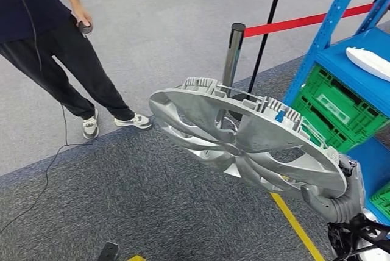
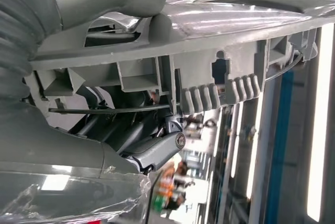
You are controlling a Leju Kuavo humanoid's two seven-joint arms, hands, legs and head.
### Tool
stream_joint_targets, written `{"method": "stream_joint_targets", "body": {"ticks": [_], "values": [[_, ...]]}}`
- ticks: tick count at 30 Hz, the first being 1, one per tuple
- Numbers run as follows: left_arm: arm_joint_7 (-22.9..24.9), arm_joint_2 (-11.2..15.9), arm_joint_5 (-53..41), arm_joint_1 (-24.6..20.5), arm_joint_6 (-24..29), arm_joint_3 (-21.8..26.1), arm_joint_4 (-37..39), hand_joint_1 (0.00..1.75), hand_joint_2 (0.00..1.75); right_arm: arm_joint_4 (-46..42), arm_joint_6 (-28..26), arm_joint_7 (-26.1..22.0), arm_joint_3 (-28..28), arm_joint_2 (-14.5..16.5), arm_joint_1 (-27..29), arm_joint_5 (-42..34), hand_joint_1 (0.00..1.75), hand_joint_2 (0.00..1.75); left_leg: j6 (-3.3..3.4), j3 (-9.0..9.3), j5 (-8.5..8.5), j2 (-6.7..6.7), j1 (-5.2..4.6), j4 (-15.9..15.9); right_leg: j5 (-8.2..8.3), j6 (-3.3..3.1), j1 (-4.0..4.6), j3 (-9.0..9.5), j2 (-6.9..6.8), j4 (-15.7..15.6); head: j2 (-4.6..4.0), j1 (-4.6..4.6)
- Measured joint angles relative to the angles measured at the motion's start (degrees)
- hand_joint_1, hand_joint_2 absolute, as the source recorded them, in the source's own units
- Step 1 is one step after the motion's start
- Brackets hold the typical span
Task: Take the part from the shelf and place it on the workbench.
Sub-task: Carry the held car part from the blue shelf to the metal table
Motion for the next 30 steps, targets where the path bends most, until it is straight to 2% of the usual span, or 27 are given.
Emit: {"method": "stream_joint_targets", "body": {"ticks": [1, 2, 4, 5, 6, 7, 9, 10, 11, 12, 13, 14, 15, 16, 17, 18, 20, 21, 22, 24, 25, 26, 27, 28, 29, 30], "values": [[-0.04, -0.09, -0.26, -0.17, -0.10, -0.16, 0.00, 0.00, 1.75, 0.02, 0.09, 0.01, -0.05, 0.01, -0.24, -0.01, 1.75, 1.75, 0.25, 1.51, 0.84, 0.84, 0.04, -2.76, -0.36, 0.51, 0.00, -0.17, -0.54, 0.38, -0.01, 0.09], [-0.08, -0.18, -0.48, -0.30, -0.20, -0.37, 0.00, 0.00, 1.75, 0.03, 0.16, 0.04, -0.10, 0.04, -0.44, -0.01, 1.75, 1.75, 0.73, 2.26, 1.10, 1.34, -0.04, -4.28, -0.66, 0.94, 0.07, -0.28, -1.05, 0.63, 0.00, 0.22], [-0.10, -0.25, -0.72, -0.29, -0.22, -0.66, 0.00, 0.00, 1.75, 0.07, 0.25, 0.08, -0.15, 0.10, -0.77, -0.02, 1.75, 1.75, 2.16, 2.05, 0.97, 0.17, -0.36, -4.50, -0.82, 1.49, -0.07, 0.17, -2.08, 0.45, 0.00, 0.59], [0.03, -0.22, -0.84, -0.17, 0.07, -0.74, 0.00, 0.00, 1.75, 0.10, 0.28, 0.11, -0.13, 0.14, -0.92, 0.00, 1.75, 1.75, 2.64, 1.98, 1.04, -0.40, -0.42, -4.53, -1.01, 1.77, -0.28, 0.38, -1.93, 0.47, 0.01, 0.64], [0.31, -0.19, -1.08, -0.06, 0.70, -0.79, 0.00, 0.00, 1.75, 0.13, 0.27, 0.14, -0.14, 0.15, -1.00, 0.02, 1.75, 1.75, 3.12, 1.94, 1.12, -1.00, -0.42, -4.56, -1.74, 1.97, -0.48, 0.19, -0.89, 1.30, 0.00, 0.66], [0.69, -0.17, -1.53, 0.00, 1.61, -0.91, 0.00, 0.00, 1.75, 0.14, 0.23, 0.18, -0.19, 0.17, -1.01, 0.07, 1.75, 1.75, 3.52, 1.94, 1.21, -1.57, -0.39, -4.59, -3.07, 2.06, -0.61, -0.77, 0.64, 3.39, 0.00, 0.72], [1.58, -0.15, -2.83, 0.03, 3.57, -1.38, 0.00, 0.00, 1.75, 0.16, 0.13, 0.23, -0.34, 0.19, -0.85, 0.17, 1.75, 1.75, 4.08, 1.93, 1.23, -2.79, -0.52, -4.61, -6.92, 1.96, -0.58, -4.62, 3.76, 11.30, 0.00, 0.90], [1.92, -0.13, -3.40, 0.05, 4.27, -1.70, 0.00, 0.00, 1.75, 0.19, 0.09, 0.23, -0.44, 0.19, -0.73, 0.20, 1.75, 1.75, 4.22, 1.93, 1.21, -3.47, -0.65, -4.61, -8.36, 1.84, -0.49, -6.83, 4.28, 15.45, 0.01, 0.98], [2.20, -0.11, -3.76, 0.10, 4.75, -1.98, 0.00, 0.00, 1.75, 0.21, 0.08, 0.24, -0.56, 0.19, -0.57, 0.22, 1.75, 1.75, 4.30, 1.96, 1.18, -4.24, -0.78, -4.60, -8.80, 1.68, -0.41, -8.50, 4.49, 18.13, 0.01, 1.01], [2.37, -0.08, -3.93, 0.17, 4.99, -2.20, 0.00, 0.00, 1.75, 0.22, 0.08, 0.23, -0.69, 0.19, -0.38, 0.24, 1.75, 1.75, 4.34, 2.01, 1.16, -5.05, -0.88, -4.60, -8.02, 1.48, -0.34, -9.12, 4.60, 18.45, 0.00, 1.00], [2.44, -0.06, -3.97, 0.23, 4.93, -2.33, 0.00, 0.00, 1.75, 0.21, 0.09, 0.23, -0.85, 0.19, -0.19, 0.24, 1.75, 1.75, 4.36, 2.11, 1.15, -5.91, -0.91, -4.60, -6.15, 1.25, -0.30, -8.57, 4.84, 16.33, 0.00, 1.01], [2.43, -0.04, -3.96, 0.28, 4.69, -2.43, 0.00, 0.00, 1.75, 0.19, 0.10, 0.22, -1.01, 0.19, -0.04, 0.23, 1.75, 1.75, 4.33, 2.24, 1.14, -6.75, -0.90, -4.60, -3.68, 1.04, -0.31, -7.08, 5.48, 12.46, 0.00, 1.01], [2.33, -0.03, -3.95, 0.31, 4.28, -2.50, 0.00, 0.00, 1.75, 0.17, 0.13, 0.22, -1.12, 0.19, 0.05, 0.22, 1.75, 1.75, 4.24, 2.30, 1.13, -7.50, -0.89, -4.59, -1.66, 0.92, -0.42, -5.34, 6.92, 8.29, 0.00, 1.01], [2.12, -0.02, -3.95, 0.28, 3.78, -2.58, 0.00, 0.00, 1.75, 0.15, 0.15, 0.19, -1.21, 0.19, 0.11, 0.19, 1.75, 1.75, 4.05, 2.21, 1.13, -8.22, -0.88, -4.50, -0.35, 0.92, -0.56, -3.85, 8.29, 4.83, 0.01, 0.99], [1.83, -0.02, -3.95, 0.27, 3.34, -2.66, 0.00, 0.00, 1.75, 0.13, 0.17, 0.18, -1.27, 0.19, 0.16, 0.16, 1.75, 1.75, 3.72, 1.99, 1.22, -8.86, -0.79, -4.48, 0.20, 0.97, -0.61, -2.96, 9.36, 2.82, 0.01, 0.98], [1.51, -0.02, -3.95, 0.32, 2.97, -2.72, 0.00, 0.00, 1.75, 0.11, 0.20, 0.18, -1.30, 0.19, 0.19, 0.14, 1.75, 1.75, 3.28, 1.70, 1.39, -9.49, -0.65, -4.51, 0.16, 1.00, -0.55, -2.63, 9.92, 2.11, 0.01, 0.96], [0.95, -0.04, -3.95, 0.58, 2.43, -2.76, 0.00, 0.00, 1.75, 0.07, 0.22, 0.22, -1.33, 0.19, 0.26, 0.16, 1.75, 1.75, 2.39, 1.29, 1.70, -10.41, -0.30, -4.66, 0.38, 0.64, -0.35, -2.44, 8.84, 1.83, 0.00, 0.93], [0.79, -0.07, -3.95, 0.73, 2.28, -2.78, 0.00, 0.00, 1.75, 0.03, 0.23, 0.24, -1.33, 0.19, 0.30, 0.19, 1.75, 1.75, 2.11, 1.00, 1.34, -9.65, -0.33, -4.19, 0.56, 0.29, -0.32, -2.28, 8.15, 1.60, 0.00, 0.84], [0.68, -0.11, -3.95, 0.78, 2.16, -2.79, 0.00, 0.00, 1.75, -0.04, 0.25, 0.23, -1.35, 0.19, 0.38, 0.19, 1.75, 1.75, 1.91, 0.25, 0.32, -8.15, -0.47, -2.70, 0.72, -0.07, -0.29, -2.12, 7.36, 1.31, -0.01, 0.72], [0.59, -0.17, -3.95, 0.69, 2.05, -2.85, 0.00, 0.00, 1.75, -0.15, 0.25, 0.23, -1.43, 0.19, 0.62, 0.20, 1.75, 1.75, 1.72, -2.91, -3.33, -4.36, -0.77, 3.83, 0.77, -0.57, -0.02, -1.94, 5.60, 1.03, 0.00, 0.53], [0.57, -0.20, -3.95, 0.63, 2.02, -2.91, 0.00, 0.00, 1.75, -0.19, 0.25, 0.26, -1.49, 0.19, 0.77, 0.22, 1.75, 1.75, 1.64, -4.79, -5.09, -3.39, -0.80, 7.78, 0.72, -0.71, 0.14, -1.95, 4.70, 1.04, 0.00, 0.52], [0.57, -0.21, -3.95, 0.65, 2.01, -2.99, 0.00, 0.00, 1.75, -0.19, 0.25, 0.30, -1.52, 0.19, 0.88, 0.27, 1.75, 1.75, 1.60, -6.11, -6.05, -2.99, -0.79, 10.66, 0.68, -0.79, 0.27, -1.96, 3.84, 1.04, 0.01, 0.53], [0.57, -0.22, -3.95, 0.72, 2.01, -3.07, 0.00, 0.00, 1.75, -0.19, 0.26, 0.34, -1.56, 0.19, 0.93, 0.33, 1.75, 1.75, 1.61, -6.42, -5.91, -2.84, -0.79, 11.56, 0.65, -0.84, 0.36, -1.95, 3.03, 1.04, 0.00, 0.53], [0.57, -0.21, -3.95, 0.79, 2.00, -3.13, 0.00, 0.00, 1.75, -0.19, 0.27, 0.38, -1.60, 0.19, 0.95, 0.37, 1.75, 1.75, 1.68, -5.50, -4.73, -2.70, -0.80, 10.09, 0.62, -0.83, 0.41, -1.91, 2.30, 1.05, -0.01, 0.52], [0.58, -0.20, -3.95, 0.82, 1.99, -3.18, 0.00, 0.00, 1.75, -0.19, 0.28, 0.39, -1.63, 0.19, 0.93, 0.38, 1.75, 1.75, 1.80, -3.53, -2.91, -2.23, -0.85, 6.68, 0.57, -0.77, 0.44, -1.83, 1.62, 1.06, -0.01, 0.51], [0.58, -0.20, -3.95, 0.78, 1.97, -3.24, 0.00, 0.00, 1.75, -0.21, 0.30, 0.40, -1.66, 0.19, 0.90, 0.39, 1.75, 1.75, 1.96, -1.09, -1.22, -1.10, -1.00, 2.50, 0.49, -0.64, 0.54, -1.75, 1.00, 1.08, -0.01, 0.51]]}}
